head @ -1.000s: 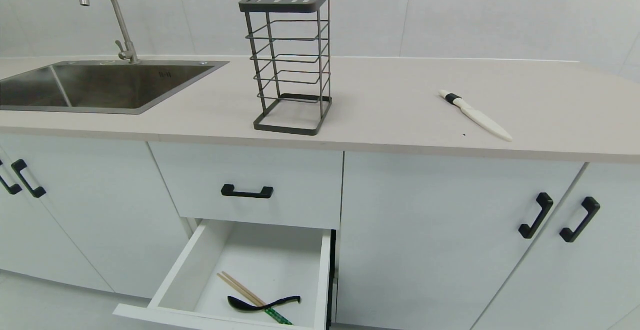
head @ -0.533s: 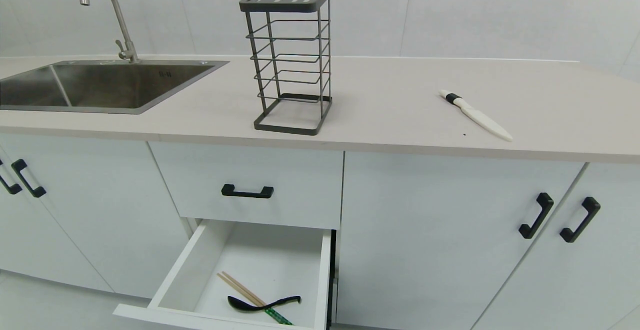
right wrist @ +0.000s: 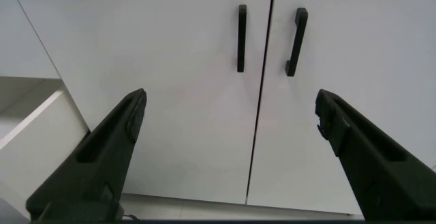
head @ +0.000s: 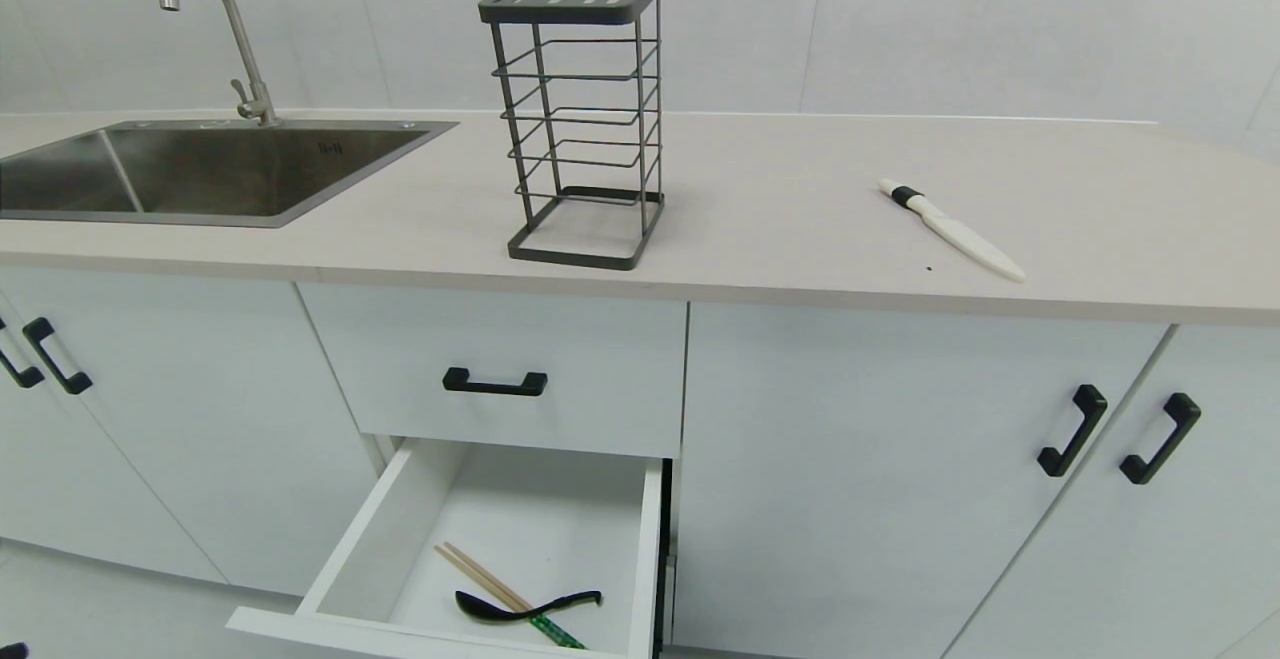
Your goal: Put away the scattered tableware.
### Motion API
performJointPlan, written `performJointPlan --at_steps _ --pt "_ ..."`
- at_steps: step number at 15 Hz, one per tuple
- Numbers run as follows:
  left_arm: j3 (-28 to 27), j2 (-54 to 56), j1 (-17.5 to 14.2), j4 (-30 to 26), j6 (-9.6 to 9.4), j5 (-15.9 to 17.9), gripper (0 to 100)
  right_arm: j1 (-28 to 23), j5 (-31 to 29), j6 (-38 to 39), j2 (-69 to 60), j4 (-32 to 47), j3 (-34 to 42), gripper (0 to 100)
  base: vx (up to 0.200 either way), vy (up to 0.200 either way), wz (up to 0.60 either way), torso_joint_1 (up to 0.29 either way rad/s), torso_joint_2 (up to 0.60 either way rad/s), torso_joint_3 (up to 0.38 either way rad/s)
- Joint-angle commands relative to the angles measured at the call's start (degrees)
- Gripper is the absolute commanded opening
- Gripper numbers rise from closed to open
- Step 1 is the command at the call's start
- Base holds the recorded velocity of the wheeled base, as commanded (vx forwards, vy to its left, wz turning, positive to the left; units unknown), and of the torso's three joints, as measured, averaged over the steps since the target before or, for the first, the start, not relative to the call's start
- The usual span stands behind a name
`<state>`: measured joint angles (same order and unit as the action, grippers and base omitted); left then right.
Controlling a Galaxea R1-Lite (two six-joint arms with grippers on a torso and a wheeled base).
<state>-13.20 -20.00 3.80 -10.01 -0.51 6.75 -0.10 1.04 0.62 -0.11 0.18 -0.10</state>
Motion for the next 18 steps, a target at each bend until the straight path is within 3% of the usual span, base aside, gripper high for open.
performJointPlan --at_steps 1,3,5,6,7,10,14,18 --pt "0.11 -21.13 1.73 -0.63 -1.95 1.07 100 0.01 0.02 -0.01 0.11 -0.01 0.01 100 0.0 0.0 0.0 0.0 0.0 0.0" --pt "0.11 -28.51 1.91 -0.27 -4.06 1.16 100 0.01 0.02 -0.01 0.11 -0.01 0.01 100 0.0 0.0 0.0 0.0 0.0 0.0" --pt "0.19 -35.81 4.28 0.43 -5.73 1.24 100 0.01 0.02 -0.01 0.11 -0.01 0.01 100 0.0 0.0 0.0 0.0 0.0 0.0" --pt "0.11 -38.79 5.95 1.57 -5.46 1.77 100 0.01 0.02 -0.01 0.11 -0.01 0.01 100 0.0 0.0 0.0 0.0 0.0 0.0" --pt "0.46 -45.21 8.33 5.7 -4.15 4.58 100 0.01 0.02 -0.01 0.11 -0.01 0.01 100 0.0 0.0 0.0 0.0 0.0 0.0" --pt "2.04 -54.7 8.68 9.83 -3.18 5.38 100 0.01 0.02 -0.01 0.11 -0.01 0.01 100 0.0 0.0 0.0 0.0 0.0 0.0" --pt "1.95 -57.16 8.15 10.36 -3.0 4.85 100 0.01 0.02 -0.01 0.11 -0.01 0.01 100 0.0 0.0 0.0 0.0 0.0 0.0" --pt "2.13 -64.63 8.15 16.07 -1.6 4.32 100 0.01 0.02 -0.01 0.11 -0.01 0.01 100 0.0 0.0 0.0 0.0 0.0 0.0"
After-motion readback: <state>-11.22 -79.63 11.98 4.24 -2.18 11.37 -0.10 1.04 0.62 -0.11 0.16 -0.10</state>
